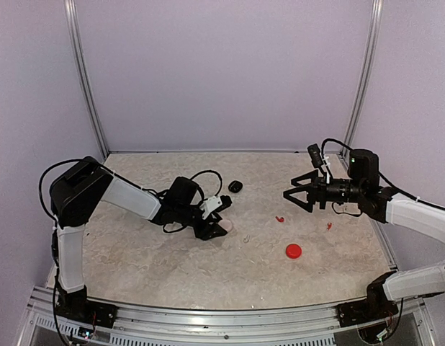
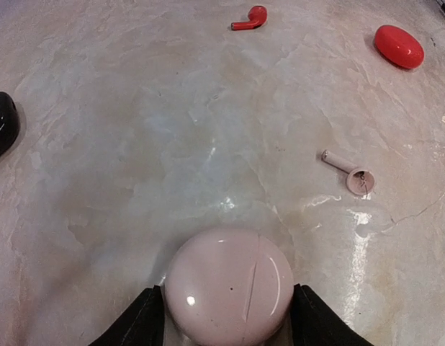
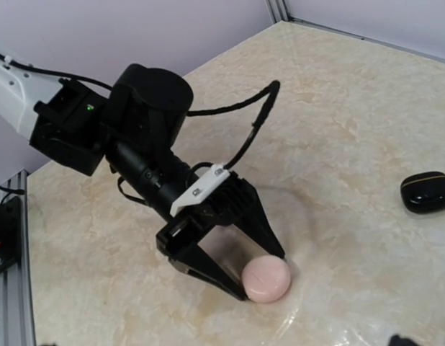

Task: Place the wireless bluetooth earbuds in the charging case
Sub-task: Pick up the charging case from the center of the board.

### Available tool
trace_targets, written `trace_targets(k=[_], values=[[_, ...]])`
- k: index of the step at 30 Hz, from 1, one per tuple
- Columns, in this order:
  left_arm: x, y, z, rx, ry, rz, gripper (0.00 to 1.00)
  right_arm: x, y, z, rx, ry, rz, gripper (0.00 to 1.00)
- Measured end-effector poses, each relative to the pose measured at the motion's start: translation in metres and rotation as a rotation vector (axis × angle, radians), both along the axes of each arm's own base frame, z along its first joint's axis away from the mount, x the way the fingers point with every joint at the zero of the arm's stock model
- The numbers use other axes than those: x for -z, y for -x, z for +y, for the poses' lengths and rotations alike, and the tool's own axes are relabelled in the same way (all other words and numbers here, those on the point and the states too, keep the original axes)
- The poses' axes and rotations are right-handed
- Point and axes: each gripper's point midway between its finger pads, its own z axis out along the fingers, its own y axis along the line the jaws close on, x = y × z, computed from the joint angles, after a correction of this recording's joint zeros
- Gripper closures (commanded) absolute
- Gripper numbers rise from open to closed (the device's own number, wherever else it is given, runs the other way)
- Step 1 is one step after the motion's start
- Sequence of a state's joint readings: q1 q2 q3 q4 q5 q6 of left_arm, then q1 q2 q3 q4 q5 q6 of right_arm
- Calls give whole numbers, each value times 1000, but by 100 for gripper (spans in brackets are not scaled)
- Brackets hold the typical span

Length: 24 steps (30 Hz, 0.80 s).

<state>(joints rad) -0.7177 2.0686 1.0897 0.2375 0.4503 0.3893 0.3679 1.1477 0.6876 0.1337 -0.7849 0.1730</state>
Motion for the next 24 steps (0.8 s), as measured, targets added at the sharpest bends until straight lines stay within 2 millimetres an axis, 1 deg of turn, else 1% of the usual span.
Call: trace_targets(k=[2, 5, 8, 10, 12, 14, 17, 19, 21, 22, 24], values=[[0, 1, -1, 7, -4, -10, 41, 1, 0, 0, 0, 1, 2, 0], [1, 4, -3, 18, -13, -23, 38, 2, 0, 0, 0, 2, 4, 0], [2, 7, -7, 29, -20, -35, 38, 3, 0, 0, 0, 3, 8, 0], [2, 6, -9, 32, -23, -41, 43, 4, 0, 0, 0, 3, 9, 0], [2, 5, -10, 33, -22, -43, 52, 4, 0, 0, 0, 3, 8, 1], [1, 4, -11, 37, -21, -46, 57, 4, 0, 0, 0, 4, 9, 1], [2, 4, -11, 38, -24, -50, 62, 4, 0, 0, 0, 4, 8, 0], [1, 5, -11, 32, -28, -59, 62, 4, 0, 0, 0, 3, 9, 2], [0, 13, -6, 24, -41, -71, 62, 4, 0, 0, 1, 2, 10, 3], [-3, 21, -2, 21, -53, -77, 62, 3, 0, 0, 2, -2, 7, 4], [-14, 36, 3, 17, -61, -105, 62, 4, 2, 0, 5, -16, 13, 6]])
